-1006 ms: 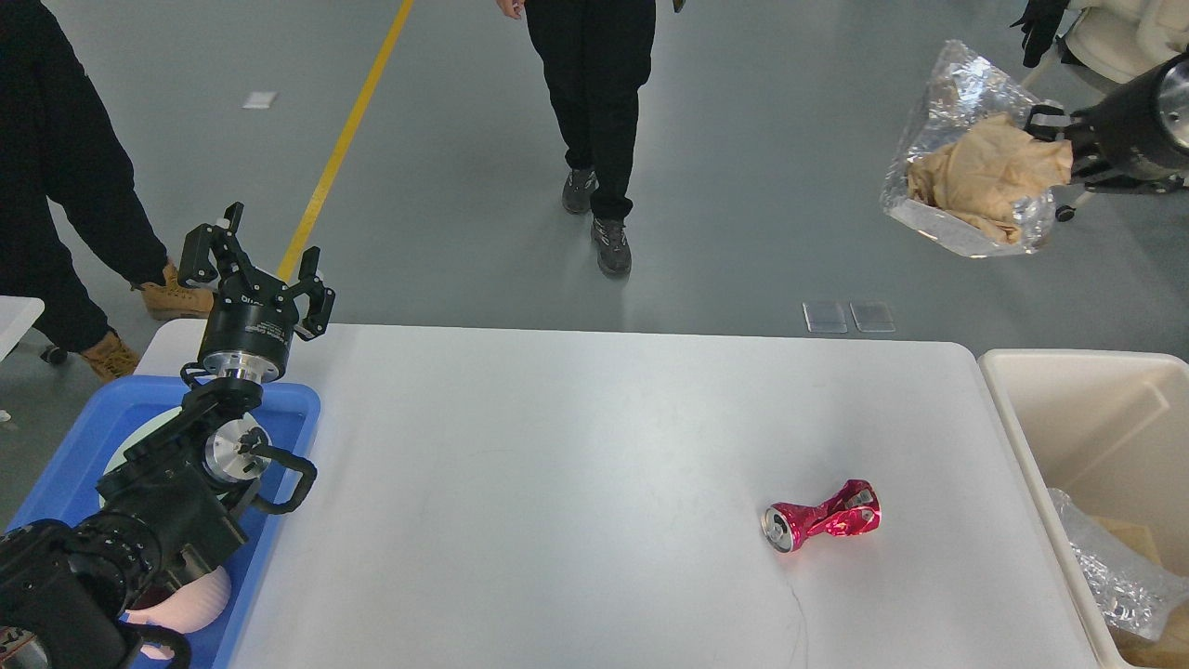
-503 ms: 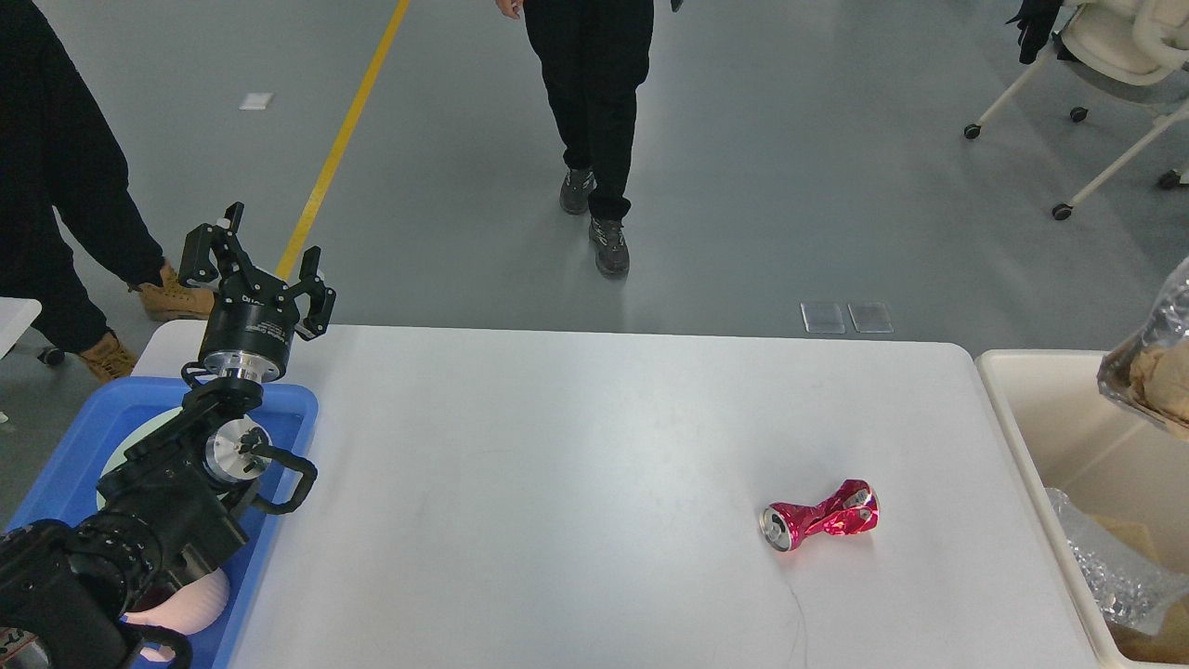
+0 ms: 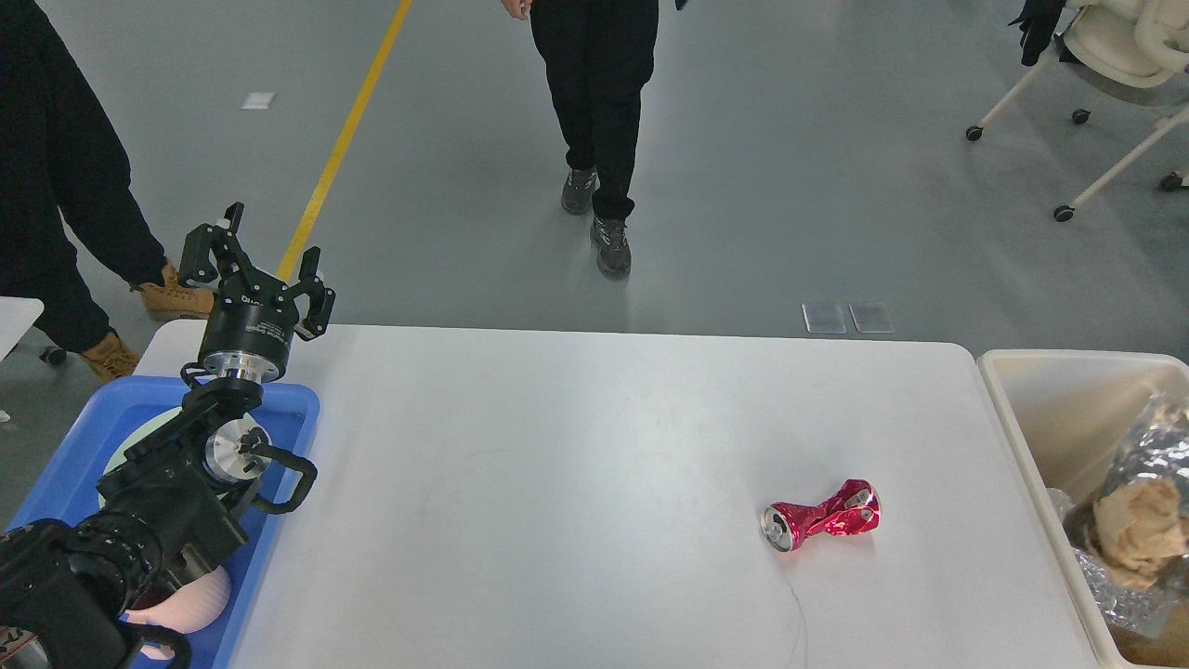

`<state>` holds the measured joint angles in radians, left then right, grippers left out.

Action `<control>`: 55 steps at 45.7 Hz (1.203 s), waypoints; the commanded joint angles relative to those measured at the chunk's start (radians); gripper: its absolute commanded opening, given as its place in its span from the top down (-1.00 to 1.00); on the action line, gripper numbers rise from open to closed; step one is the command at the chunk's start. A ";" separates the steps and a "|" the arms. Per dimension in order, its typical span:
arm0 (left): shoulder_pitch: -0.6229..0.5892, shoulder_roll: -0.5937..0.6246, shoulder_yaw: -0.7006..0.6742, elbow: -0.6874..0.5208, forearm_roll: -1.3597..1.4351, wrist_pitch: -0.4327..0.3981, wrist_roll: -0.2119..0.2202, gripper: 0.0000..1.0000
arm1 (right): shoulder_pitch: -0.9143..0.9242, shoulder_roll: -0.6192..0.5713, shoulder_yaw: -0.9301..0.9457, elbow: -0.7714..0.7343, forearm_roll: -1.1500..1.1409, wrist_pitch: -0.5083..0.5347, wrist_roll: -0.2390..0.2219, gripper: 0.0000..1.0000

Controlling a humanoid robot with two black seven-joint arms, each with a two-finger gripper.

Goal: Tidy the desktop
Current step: 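Lift the foil tray and drop it into the white bin, then raise the right gripper and bring it over the red can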

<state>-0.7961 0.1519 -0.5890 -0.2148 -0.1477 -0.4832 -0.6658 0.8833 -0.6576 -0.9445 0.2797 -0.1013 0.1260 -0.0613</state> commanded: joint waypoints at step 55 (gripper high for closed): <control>0.000 0.000 0.000 0.000 0.000 0.000 0.000 -0.93 | 1.209 0.423 -0.091 0.438 0.018 0.834 0.000 -1.00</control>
<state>-0.7961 0.1519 -0.5891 -0.2147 -0.1480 -0.4832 -0.6658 2.0105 -0.2285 -1.0489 0.6957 -0.0831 0.9528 -0.0613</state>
